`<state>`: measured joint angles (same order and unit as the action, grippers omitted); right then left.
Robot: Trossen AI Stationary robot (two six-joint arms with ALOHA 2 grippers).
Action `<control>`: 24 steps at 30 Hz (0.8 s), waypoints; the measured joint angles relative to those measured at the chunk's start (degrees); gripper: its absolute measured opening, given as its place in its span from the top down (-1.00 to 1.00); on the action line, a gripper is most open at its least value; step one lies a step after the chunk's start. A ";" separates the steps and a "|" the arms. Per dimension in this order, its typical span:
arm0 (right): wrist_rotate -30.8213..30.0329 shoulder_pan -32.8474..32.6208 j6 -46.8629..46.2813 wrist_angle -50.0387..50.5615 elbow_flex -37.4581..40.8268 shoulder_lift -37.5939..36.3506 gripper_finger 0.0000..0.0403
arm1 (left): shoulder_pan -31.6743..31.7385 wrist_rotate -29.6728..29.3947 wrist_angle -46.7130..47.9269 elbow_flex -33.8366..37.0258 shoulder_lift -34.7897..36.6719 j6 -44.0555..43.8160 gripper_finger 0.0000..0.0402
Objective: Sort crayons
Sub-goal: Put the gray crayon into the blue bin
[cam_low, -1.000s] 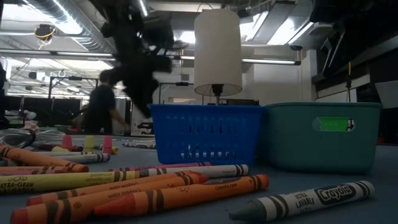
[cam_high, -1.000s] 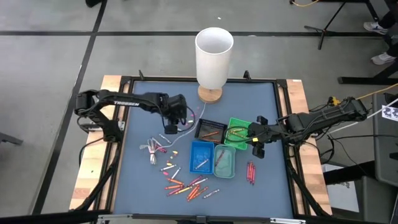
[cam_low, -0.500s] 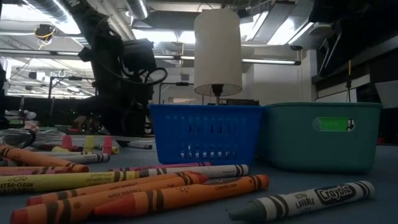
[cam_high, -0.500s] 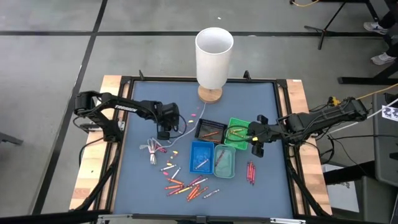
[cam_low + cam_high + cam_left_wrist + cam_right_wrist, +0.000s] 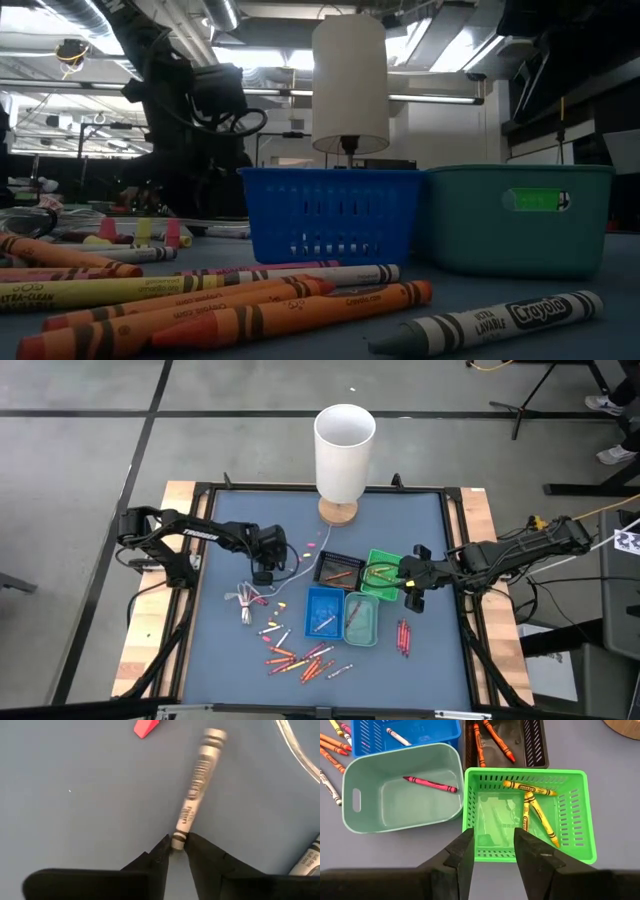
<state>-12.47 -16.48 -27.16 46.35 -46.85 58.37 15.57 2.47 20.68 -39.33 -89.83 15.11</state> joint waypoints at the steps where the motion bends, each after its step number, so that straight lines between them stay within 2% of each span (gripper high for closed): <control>1: 0.00 0.01 0.00 0.02 0.00 0.00 0.33 | -0.03 0.08 0.03 0.02 -0.02 -0.02 0.72; 7: 0.00 0.00 0.00 0.02 0.00 0.00 0.33 | -0.04 0.04 0.21 0.04 -0.02 -0.48 0.91; 12: 0.00 0.00 0.00 0.02 0.00 0.00 0.33 | -0.04 -0.07 0.17 -0.40 -0.06 -3.56 0.97; 24: 0.03 -0.02 0.00 0.05 0.00 0.00 0.33 | -0.15 0.44 5.07 -11.70 -0.45 -4.15 0.96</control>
<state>-12.44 -16.49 -27.16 46.41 -46.85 58.37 15.43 2.91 25.75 -51.03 -90.28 10.96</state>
